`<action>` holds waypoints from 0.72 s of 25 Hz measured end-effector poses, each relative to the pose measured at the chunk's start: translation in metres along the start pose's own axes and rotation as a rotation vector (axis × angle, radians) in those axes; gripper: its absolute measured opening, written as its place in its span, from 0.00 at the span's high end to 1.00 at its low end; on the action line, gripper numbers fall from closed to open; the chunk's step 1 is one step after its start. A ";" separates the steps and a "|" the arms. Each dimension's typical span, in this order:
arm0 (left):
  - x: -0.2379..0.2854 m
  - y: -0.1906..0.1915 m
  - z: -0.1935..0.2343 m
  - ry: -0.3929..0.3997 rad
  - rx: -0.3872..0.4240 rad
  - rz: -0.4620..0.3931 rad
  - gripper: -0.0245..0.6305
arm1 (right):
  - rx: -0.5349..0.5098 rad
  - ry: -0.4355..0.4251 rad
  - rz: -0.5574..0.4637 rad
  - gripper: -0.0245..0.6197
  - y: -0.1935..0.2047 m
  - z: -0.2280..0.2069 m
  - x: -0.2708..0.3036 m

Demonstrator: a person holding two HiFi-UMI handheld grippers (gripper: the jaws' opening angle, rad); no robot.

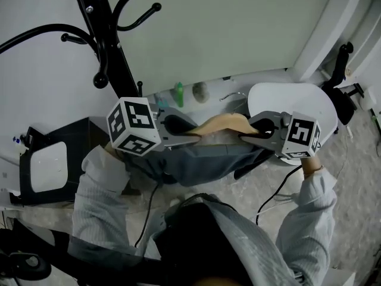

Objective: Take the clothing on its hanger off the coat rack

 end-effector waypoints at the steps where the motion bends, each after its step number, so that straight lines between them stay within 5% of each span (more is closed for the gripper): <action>1: 0.000 0.001 0.000 -0.002 -0.005 -0.002 0.88 | -0.001 -0.003 -0.002 0.90 0.000 -0.001 0.001; 18: 0.006 0.003 0.008 -0.005 -0.023 -0.012 0.88 | -0.014 -0.010 -0.001 0.90 0.005 -0.012 0.003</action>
Point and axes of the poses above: the fingertips, and each gripper's own axes: x forward along the fingers, z to its left, y out of its underside, the point moved 5 cm from there along -x, backward along the fingers, and after that the axes turned 14 degrees about z, right-handed, at the moved point
